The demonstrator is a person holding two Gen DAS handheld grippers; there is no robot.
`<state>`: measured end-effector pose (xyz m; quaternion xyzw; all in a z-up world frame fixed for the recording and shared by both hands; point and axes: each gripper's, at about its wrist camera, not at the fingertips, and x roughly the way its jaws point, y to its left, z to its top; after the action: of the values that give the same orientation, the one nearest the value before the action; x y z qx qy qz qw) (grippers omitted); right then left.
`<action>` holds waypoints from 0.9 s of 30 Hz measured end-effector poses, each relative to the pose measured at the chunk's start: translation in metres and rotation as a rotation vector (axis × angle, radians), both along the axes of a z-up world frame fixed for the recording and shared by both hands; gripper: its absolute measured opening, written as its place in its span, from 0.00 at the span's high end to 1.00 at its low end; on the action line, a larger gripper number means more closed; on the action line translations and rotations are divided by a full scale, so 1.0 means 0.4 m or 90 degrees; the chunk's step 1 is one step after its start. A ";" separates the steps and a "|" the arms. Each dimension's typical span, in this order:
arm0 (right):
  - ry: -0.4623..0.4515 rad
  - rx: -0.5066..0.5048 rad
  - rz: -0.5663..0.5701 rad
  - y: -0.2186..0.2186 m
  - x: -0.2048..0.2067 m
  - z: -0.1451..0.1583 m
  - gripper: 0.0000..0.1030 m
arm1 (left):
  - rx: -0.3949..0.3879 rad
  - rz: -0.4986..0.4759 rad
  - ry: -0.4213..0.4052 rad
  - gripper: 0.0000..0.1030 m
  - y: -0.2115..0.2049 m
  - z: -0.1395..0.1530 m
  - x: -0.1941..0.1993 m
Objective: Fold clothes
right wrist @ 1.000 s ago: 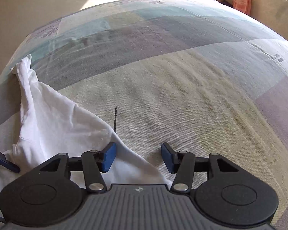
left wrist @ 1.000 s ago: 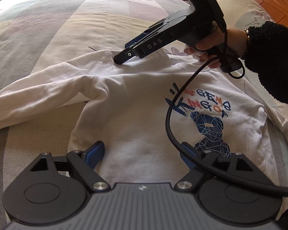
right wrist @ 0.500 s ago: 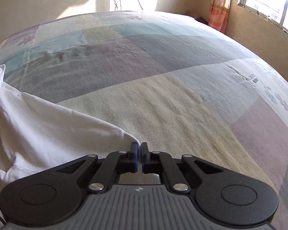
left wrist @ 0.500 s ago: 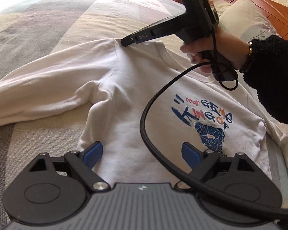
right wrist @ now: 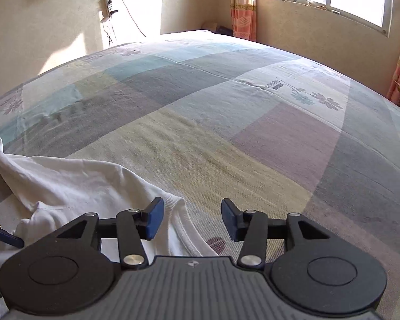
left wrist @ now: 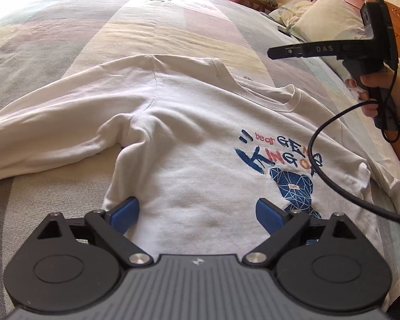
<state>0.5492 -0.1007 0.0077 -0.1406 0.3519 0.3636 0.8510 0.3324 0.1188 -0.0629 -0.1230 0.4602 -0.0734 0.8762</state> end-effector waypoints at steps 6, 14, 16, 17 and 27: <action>0.075 0.003 -0.124 -0.210 0.058 -0.087 0.48 | 0.010 -0.002 0.004 0.07 -0.007 -0.001 0.003; 0.072 -0.046 -0.098 -0.240 0.002 -0.168 0.49 | 0.035 -0.015 0.015 0.04 -0.028 -0.003 0.014; 0.057 -0.061 -0.085 -0.221 -0.021 -0.164 0.73 | 0.046 -0.018 0.021 0.04 -0.035 -0.002 0.018; 0.039 -0.080 -0.078 -0.206 -0.032 -0.161 0.87 | 0.045 -0.016 0.025 0.04 -0.036 0.002 0.020; 0.004 -0.079 -0.174 -0.214 0.004 -0.133 0.80 | -0.012 -0.031 -0.034 0.04 -0.015 0.065 0.043</action>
<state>0.5509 -0.1863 -0.0454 -0.1428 0.3920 0.2224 0.8812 0.3497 0.1127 -0.0368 -0.1181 0.4386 -0.1022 0.8850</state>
